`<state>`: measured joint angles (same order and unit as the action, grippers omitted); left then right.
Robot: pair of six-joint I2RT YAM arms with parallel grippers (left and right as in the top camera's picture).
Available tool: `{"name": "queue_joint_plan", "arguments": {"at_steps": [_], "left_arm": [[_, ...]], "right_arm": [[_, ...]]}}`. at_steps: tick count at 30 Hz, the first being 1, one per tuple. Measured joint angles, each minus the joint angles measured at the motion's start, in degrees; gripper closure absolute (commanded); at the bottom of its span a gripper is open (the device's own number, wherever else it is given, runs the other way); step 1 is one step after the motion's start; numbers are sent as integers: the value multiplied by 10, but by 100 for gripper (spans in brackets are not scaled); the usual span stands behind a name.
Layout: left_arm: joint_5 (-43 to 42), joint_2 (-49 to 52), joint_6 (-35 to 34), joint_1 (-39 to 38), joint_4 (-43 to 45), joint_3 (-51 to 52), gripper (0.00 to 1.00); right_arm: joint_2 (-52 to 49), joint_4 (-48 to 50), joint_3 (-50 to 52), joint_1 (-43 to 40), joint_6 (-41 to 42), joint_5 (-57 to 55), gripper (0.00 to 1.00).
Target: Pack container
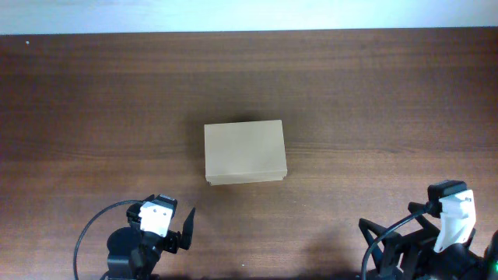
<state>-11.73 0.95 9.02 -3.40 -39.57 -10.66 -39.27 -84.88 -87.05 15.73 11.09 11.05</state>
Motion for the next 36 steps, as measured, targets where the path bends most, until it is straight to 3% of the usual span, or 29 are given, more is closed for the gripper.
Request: {"name": "queue_joint_plan", "arguments": {"at_steps": [6, 13, 21, 29, 36], "left_arm": [[0, 0, 0, 0, 0, 0, 0], [0, -1, 0, 0, 0, 1, 0], [0, -1, 0, 0, 0, 2, 1], [0, -1, 0, 0, 0, 2, 1], [0, -1, 0, 0, 0, 2, 1]], "right_arm": [[27, 70, 63, -1, -24, -54, 1], [188, 251, 342, -1, -33, -80, 1], [310, 357, 572, -1, -35, -54, 1], [382, 379, 684, -1, -26, -46, 1], [384, 382, 725, -1, -21, -43, 1]]}}
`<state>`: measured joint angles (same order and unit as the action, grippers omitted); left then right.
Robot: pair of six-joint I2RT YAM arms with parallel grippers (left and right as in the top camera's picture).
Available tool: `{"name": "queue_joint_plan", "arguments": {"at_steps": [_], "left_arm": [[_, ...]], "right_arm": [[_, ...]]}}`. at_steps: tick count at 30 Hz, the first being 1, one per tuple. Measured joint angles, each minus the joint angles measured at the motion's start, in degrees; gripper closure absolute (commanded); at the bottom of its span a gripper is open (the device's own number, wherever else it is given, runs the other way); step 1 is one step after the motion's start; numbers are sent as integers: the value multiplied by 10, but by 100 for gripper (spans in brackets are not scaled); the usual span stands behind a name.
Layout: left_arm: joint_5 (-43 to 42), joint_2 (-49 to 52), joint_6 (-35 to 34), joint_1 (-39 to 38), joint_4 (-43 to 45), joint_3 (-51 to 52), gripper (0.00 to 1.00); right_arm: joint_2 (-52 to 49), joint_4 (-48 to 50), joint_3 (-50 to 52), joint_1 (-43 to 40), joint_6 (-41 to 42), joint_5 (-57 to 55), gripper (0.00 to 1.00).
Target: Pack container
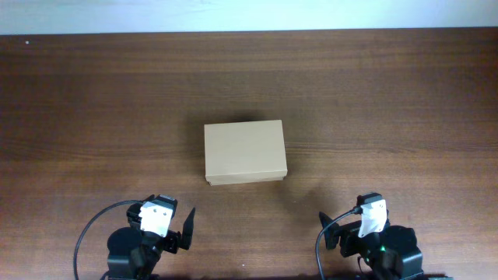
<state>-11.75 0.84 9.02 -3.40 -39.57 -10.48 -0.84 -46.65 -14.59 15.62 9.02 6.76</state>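
Observation:
A closed tan cardboard box (245, 152) lies flat in the middle of the brown table (389, 101), lid on, contents hidden. My left gripper (177, 232) sits folded at the front edge, below and left of the box. At the front edge to the right of the box is my right gripper (342, 236). Both are well apart from the box and hold nothing that I can see. From above, the fingers are too dark and small to tell whether they are open or shut.
A pale wall strip (249, 14) borders the far edge of the table. Black cables (85, 233) loop beside the base of each arm at the front edge.
My right arm has moved left along the front edge, from the far right corner to a spot nearer the box. The left arm and the box are where they were.

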Motion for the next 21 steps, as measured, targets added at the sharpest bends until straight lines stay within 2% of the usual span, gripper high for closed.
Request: {"name": "queue_joint_plan", "arguments": {"at_steps": [6, 21], "left_arm": [[0, 0, 0, 0, 0, 0, 1], [0, 0, 0, 0, 0, 0, 1]], "right_arm": [[0, 14, 42, 0, 0, 0, 1], [0, 21, 42, 0, 0, 0, 1]]}}
